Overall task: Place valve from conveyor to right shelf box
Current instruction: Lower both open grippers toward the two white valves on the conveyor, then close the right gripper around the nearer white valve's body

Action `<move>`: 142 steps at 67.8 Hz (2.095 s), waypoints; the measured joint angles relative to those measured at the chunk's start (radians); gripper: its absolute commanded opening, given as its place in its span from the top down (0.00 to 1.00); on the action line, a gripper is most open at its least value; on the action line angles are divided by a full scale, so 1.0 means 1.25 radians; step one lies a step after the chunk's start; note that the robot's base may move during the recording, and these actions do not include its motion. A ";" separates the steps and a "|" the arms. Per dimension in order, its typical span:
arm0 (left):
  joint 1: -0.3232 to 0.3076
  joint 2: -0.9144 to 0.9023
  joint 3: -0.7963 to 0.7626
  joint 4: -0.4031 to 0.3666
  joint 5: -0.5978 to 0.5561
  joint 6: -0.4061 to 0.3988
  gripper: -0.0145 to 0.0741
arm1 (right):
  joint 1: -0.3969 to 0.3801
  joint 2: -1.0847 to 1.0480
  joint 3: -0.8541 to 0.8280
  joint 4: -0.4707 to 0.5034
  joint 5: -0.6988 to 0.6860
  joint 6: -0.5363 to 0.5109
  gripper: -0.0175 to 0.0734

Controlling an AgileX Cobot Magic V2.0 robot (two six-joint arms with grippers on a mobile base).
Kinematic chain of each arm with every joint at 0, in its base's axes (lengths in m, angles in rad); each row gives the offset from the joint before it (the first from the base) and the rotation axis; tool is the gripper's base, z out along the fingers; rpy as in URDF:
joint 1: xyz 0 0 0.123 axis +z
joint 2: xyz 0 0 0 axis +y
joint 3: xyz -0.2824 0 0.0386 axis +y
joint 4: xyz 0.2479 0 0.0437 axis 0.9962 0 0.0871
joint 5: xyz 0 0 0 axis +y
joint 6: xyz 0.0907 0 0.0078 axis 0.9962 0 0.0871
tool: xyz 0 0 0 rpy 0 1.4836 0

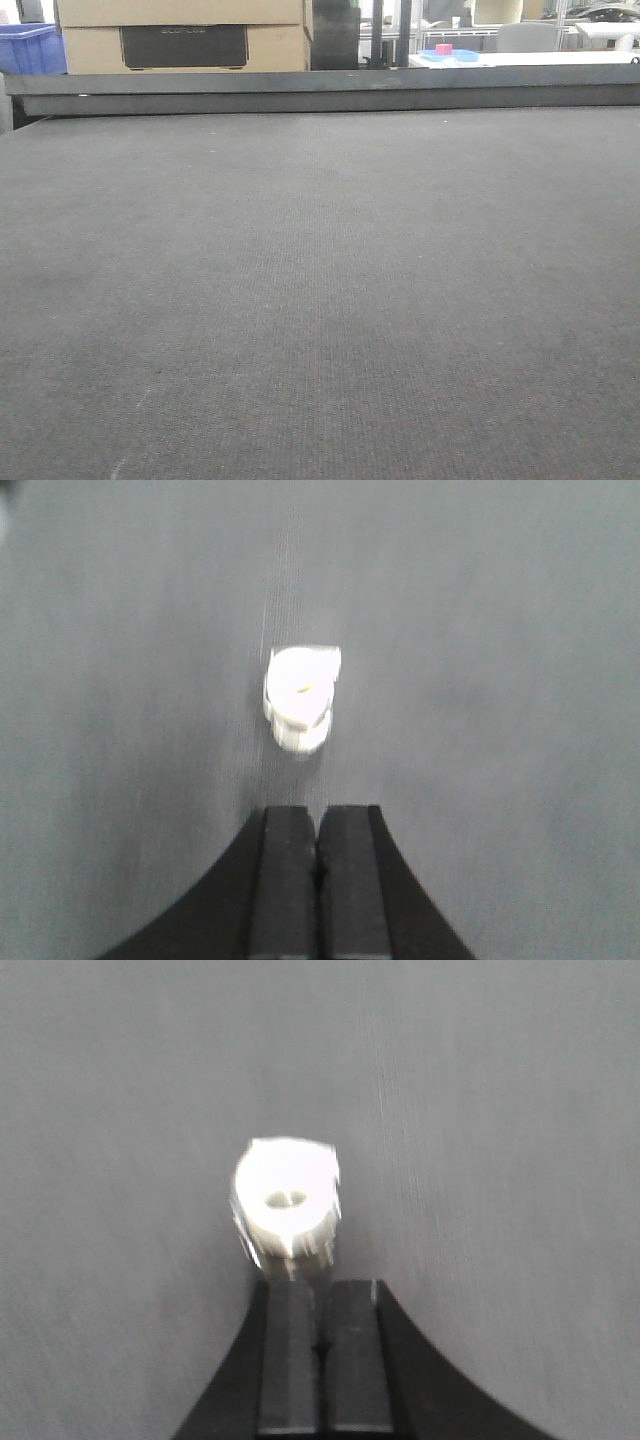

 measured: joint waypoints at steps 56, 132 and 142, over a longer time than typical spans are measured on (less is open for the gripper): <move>0.000 0.326 -0.125 -0.041 0.000 -0.002 0.96 | 0.000 0.427 -0.282 0.015 0.210 -0.004 0.49; 0.000 0.331 -0.125 -0.053 -0.007 -0.002 0.96 | 0.000 0.627 -0.232 0.032 0.050 -0.004 0.19; 0.000 0.331 -0.125 -0.053 -0.007 -0.002 0.96 | 0.000 0.627 -0.232 0.032 0.069 -0.004 0.21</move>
